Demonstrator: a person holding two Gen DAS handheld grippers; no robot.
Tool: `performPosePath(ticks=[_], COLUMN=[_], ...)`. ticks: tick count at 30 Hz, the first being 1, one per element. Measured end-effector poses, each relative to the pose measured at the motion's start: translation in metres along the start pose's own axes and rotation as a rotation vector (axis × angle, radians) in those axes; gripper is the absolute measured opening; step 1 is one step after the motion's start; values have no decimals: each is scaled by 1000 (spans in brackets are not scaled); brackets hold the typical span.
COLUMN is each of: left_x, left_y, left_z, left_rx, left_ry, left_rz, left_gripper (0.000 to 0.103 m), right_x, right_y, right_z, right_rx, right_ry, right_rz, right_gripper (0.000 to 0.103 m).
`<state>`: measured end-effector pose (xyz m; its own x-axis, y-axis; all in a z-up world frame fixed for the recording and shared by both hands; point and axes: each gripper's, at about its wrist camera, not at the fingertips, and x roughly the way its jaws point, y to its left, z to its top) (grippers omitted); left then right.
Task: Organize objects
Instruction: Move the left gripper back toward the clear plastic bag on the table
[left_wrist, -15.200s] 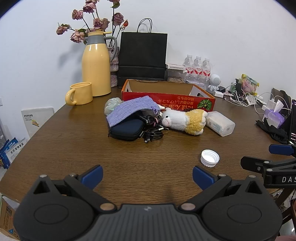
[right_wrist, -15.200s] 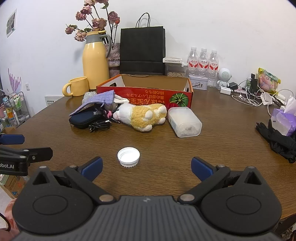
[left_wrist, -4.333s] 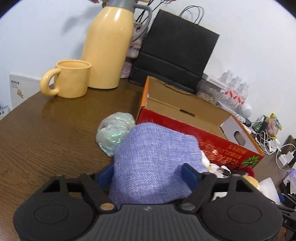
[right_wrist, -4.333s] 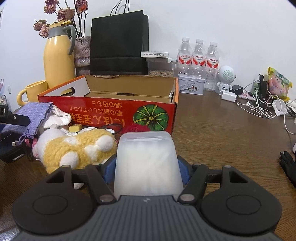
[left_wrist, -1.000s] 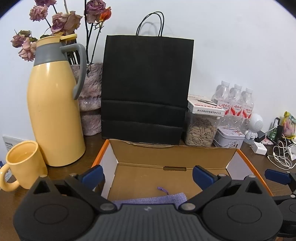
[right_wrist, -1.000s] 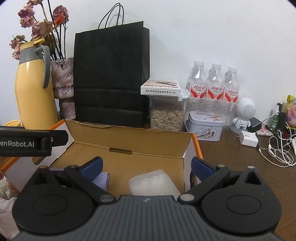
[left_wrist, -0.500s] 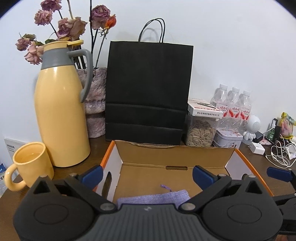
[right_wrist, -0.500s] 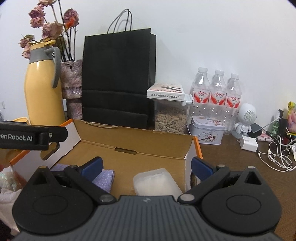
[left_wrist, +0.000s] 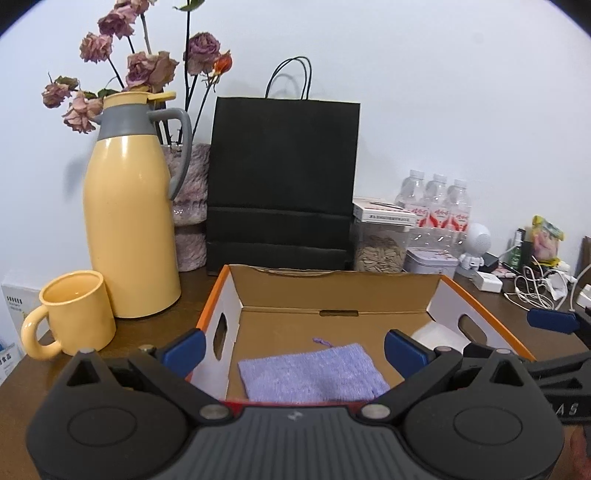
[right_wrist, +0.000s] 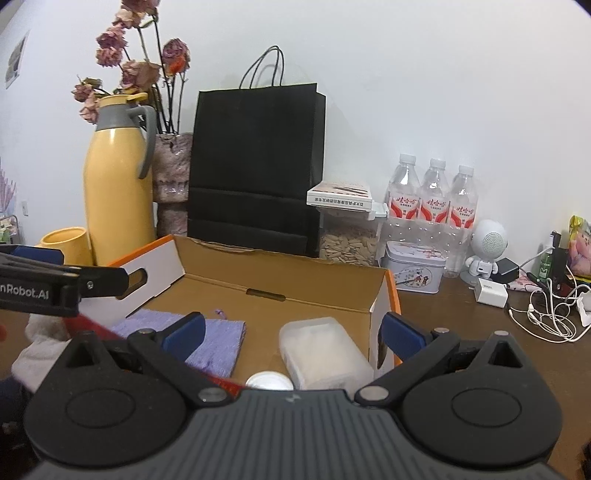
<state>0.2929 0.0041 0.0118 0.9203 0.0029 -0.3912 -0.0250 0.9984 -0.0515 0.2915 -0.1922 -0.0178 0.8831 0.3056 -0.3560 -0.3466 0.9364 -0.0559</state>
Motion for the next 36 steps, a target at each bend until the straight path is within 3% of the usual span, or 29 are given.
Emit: performPosePath(ticks=[9,16,26,36], left_x=[-28,-43,-76,-106], left_y=[8,18,31,44], left_z=[-21,-50,-69,-79], left_rx=[28,34,-15,-16], left_ry=[1,63,72,126], left_rz=[14,42,66,80], left_gripper=[103,103,103,103], right_x=[-32,-52,-79,-76], right_y=[2,2,16,22], right_z=[-26,-47,-69,-72], right_rx=[6,53,45,-39], right_ry=[-11,9,28,110], right_rz=[38,77,141,316], right_gripper=[103,103,103,103])
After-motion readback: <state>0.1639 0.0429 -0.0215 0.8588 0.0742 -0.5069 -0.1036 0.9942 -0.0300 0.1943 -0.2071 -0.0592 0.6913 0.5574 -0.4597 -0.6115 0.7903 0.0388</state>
